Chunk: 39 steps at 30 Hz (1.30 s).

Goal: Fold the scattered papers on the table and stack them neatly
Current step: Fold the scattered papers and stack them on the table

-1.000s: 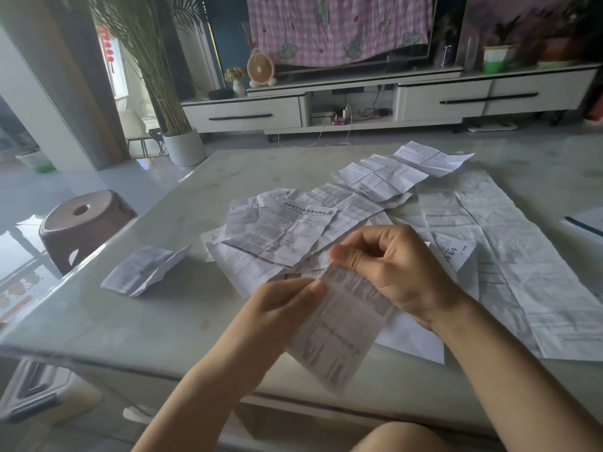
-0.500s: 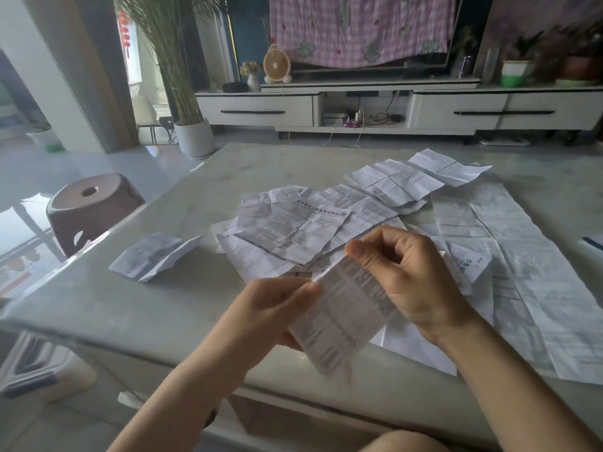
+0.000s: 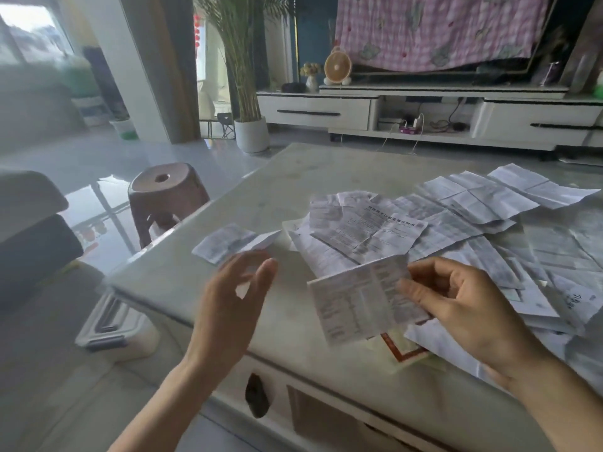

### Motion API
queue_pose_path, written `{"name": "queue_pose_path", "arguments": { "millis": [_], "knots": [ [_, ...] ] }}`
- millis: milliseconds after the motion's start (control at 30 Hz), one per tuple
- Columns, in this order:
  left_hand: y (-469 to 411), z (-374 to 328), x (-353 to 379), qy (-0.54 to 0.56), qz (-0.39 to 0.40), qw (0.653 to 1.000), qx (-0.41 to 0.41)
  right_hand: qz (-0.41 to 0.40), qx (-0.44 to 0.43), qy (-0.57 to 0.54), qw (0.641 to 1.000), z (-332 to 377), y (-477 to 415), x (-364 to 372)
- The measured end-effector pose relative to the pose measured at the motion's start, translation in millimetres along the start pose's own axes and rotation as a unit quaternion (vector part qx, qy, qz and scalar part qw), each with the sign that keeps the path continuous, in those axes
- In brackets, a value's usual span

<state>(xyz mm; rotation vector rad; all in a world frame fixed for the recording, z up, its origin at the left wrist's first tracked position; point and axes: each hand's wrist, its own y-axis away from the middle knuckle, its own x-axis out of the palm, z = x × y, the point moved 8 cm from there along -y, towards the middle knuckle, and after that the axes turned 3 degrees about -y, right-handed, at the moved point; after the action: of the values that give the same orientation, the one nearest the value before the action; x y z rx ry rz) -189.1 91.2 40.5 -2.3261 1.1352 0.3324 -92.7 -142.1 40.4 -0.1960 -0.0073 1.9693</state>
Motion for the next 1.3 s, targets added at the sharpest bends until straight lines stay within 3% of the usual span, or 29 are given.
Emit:
{"name": "queue_pose_path", "arguments": {
  "millis": [67, 133, 200, 333, 467, 567, 633, 700, 767, 800, 867, 900, 967, 1000, 1033, 1133, 1200, 1300],
  "knots": [
    [-17, 21, -26, -0.169, -0.069, 0.983, 0.033, 0.004, 0.014, -0.020, 1.000, 1, -6, 9],
    [-40, 54, -25, -0.215, -0.020, 0.976, -0.017, 0.020, 0.033, -0.030, 0.999, -1, -14, 24],
    [-59, 78, -20, -0.208, 0.020, 0.977, -0.044, 0.036, 0.045, -0.019, 0.998, 0, -25, 43],
    [-80, 88, -36, -0.187, -0.085, 0.977, -0.051, 0.072, 0.053, 0.002, 0.996, 7, -59, 87],
    [-82, 94, -41, -0.150, -0.068, 0.985, -0.056, 0.065, 0.018, 0.030, 0.997, 16, -106, 154],
    [-80, 95, -32, -0.196, -0.044, 0.980, 0.002, -0.020, -0.038, 0.168, 0.985, 7, -136, 185],
    [-81, 107, -42, -0.103, -0.034, 0.992, -0.069, -0.046, -0.034, 0.302, 0.952, -9, -142, 201],
    [-83, 116, -63, -0.080, -0.082, 0.989, -0.090, -0.051, -0.032, 0.382, 0.922, -18, -139, 211],
    [-80, 96, -77, -0.147, -0.133, 0.980, 0.023, -0.066, -0.039, 0.415, 0.907, -20, -136, 214],
    [-79, 82, -73, -0.182, -0.121, 0.971, 0.095, -0.076, -0.046, 0.427, 0.900, -18, -136, 213],
    [-76, 78, -38, -0.262, 0.035, 0.954, 0.143, -0.090, -0.040, 0.459, 0.883, -18, -131, 214],
    [-73, 85, -21, -0.315, 0.118, 0.932, 0.131, -0.105, -0.062, 0.475, 0.871, -15, -129, 216],
    [-69, 106, -3, -0.413, 0.211, 0.882, 0.086, -0.086, -0.149, 0.487, 0.857, -6, -125, 228],
    [-69, 112, -1, -0.430, 0.229, 0.871, 0.071, -0.065, -0.204, 0.506, 0.835, -4, -123, 233],
    [-69, 114, -1, -0.424, 0.236, 0.872, 0.065, 0.008, -0.211, 0.496, 0.842, -11, -121, 240],
    [-68, 112, -4, -0.415, 0.247, 0.873, 0.068, 0.173, -0.149, 0.483, 0.845, -37, -116, 241],
    [-68, 110, -3, -0.432, 0.225, 0.870, 0.080, 0.195, -0.127, 0.535, 0.812, -43, -116, 238],
    [-59, 104, -6, -0.459, 0.195, 0.863, 0.085, 0.201, -0.082, 0.556, 0.803, -45, -114, 237]
  ]
}}
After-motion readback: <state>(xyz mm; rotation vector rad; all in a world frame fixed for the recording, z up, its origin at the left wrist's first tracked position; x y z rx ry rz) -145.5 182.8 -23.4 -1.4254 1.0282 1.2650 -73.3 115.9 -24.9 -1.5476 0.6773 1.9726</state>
